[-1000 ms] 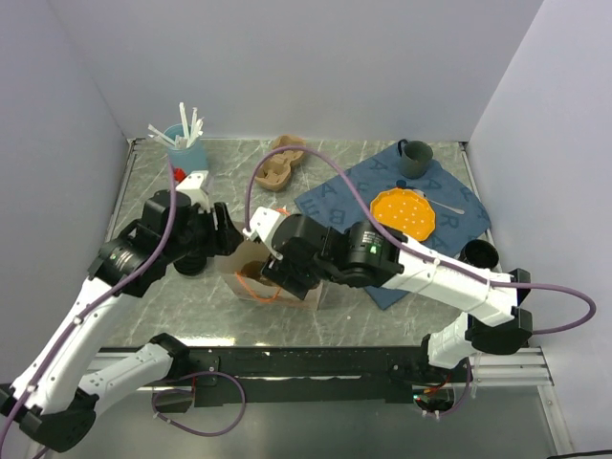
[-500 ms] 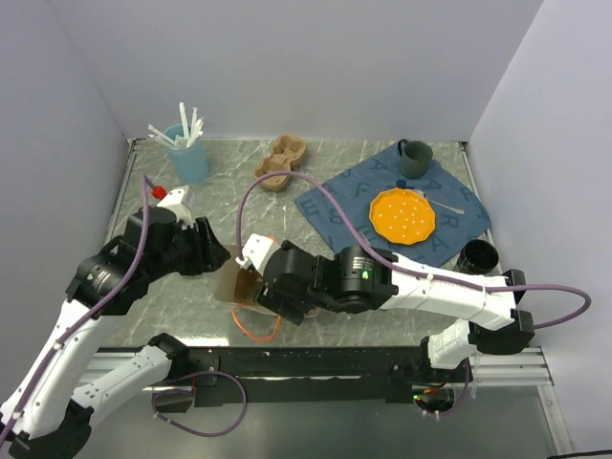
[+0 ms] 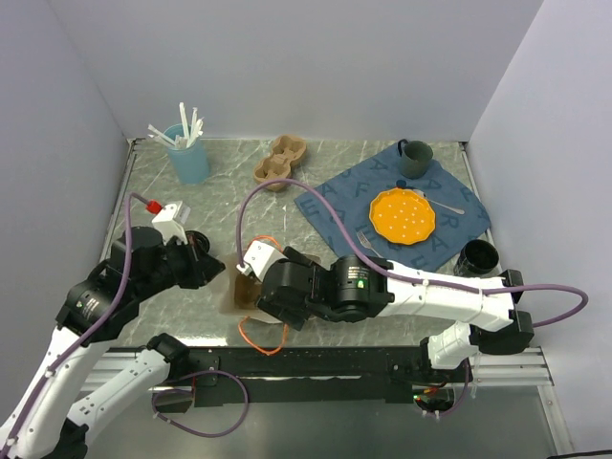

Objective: Pack the takeout coffee

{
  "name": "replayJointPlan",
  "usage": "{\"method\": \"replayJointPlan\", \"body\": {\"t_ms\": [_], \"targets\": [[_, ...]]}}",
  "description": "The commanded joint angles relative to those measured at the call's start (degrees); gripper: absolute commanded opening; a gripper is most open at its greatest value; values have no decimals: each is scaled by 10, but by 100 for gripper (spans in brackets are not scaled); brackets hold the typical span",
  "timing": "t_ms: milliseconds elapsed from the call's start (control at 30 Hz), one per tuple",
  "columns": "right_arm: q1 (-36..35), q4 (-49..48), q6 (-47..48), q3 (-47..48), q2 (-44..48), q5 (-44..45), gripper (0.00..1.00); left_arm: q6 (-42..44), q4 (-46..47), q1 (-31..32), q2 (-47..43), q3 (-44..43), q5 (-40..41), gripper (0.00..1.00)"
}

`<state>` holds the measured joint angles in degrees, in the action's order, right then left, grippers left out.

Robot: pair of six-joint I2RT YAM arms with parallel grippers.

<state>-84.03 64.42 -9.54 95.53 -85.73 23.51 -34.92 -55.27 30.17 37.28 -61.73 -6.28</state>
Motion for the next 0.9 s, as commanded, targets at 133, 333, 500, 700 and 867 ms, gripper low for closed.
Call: {"method": "replayJointPlan", "body": {"t_ms": [133, 333, 500, 700, 867], "targets": [[-3, -35, 47, -20, 15, 67, 54, 116, 132, -1, 31, -8, -37, 1], [3, -81, 63, -35, -2, 70, 54, 151, 231, -1, 11, 50, -60, 1], [3, -90, 49, -45, -13, 71, 54, 133, 180, -1, -13, 63, -41, 37], [3, -112, 42, -58, -14, 66, 54, 93, 77, -1, -71, 54, -18, 51], [3, -119, 37, -56, -15, 61, 54, 59, 57, -1, -96, 69, 3, 54]]}}
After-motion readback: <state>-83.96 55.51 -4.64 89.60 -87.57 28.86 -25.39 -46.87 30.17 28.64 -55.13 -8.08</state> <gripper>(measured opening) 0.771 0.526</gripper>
